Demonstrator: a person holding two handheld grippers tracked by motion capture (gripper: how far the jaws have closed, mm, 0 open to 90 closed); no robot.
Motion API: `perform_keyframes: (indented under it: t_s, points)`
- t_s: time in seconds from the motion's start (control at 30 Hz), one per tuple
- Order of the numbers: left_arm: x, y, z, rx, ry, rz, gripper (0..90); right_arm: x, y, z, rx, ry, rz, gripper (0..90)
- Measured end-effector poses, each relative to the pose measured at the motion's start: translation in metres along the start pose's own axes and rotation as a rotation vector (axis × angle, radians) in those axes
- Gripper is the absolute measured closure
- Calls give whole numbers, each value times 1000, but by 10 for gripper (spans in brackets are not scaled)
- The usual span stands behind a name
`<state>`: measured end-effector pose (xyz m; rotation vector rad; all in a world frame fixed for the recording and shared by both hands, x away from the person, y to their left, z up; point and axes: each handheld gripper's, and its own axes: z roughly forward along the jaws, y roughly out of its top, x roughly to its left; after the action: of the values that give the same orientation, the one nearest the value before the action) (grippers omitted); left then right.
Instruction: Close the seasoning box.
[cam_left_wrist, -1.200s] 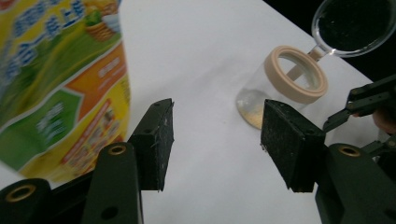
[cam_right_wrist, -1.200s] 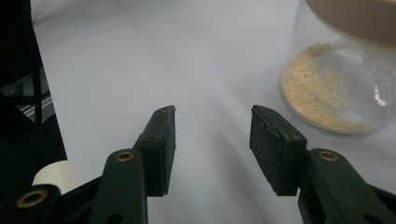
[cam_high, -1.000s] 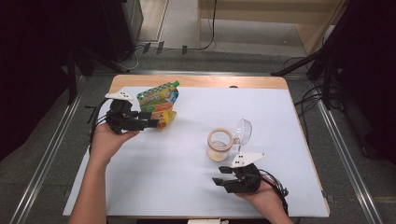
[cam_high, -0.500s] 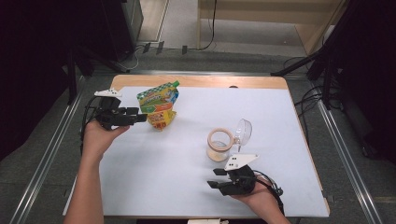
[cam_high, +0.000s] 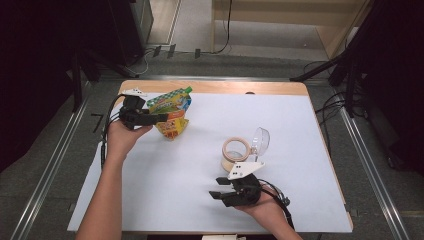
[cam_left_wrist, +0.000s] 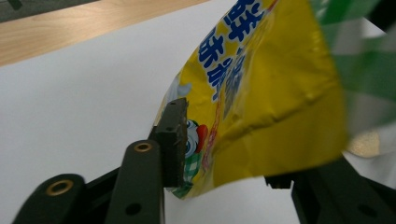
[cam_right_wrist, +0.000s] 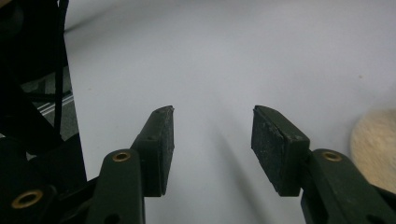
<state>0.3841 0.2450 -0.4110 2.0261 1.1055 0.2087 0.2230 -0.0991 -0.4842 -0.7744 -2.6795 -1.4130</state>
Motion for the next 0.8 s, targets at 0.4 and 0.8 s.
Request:
perform_keyframes:
  t_s: [0.4,0.8]
  points:
    - [-7,-2,5,-22,-15,-12,889,2,13,30,13,12,-5,493]
    - [-27,1,-13,-25,-68,-14,900,-8,1,32,7,-16,25,492]
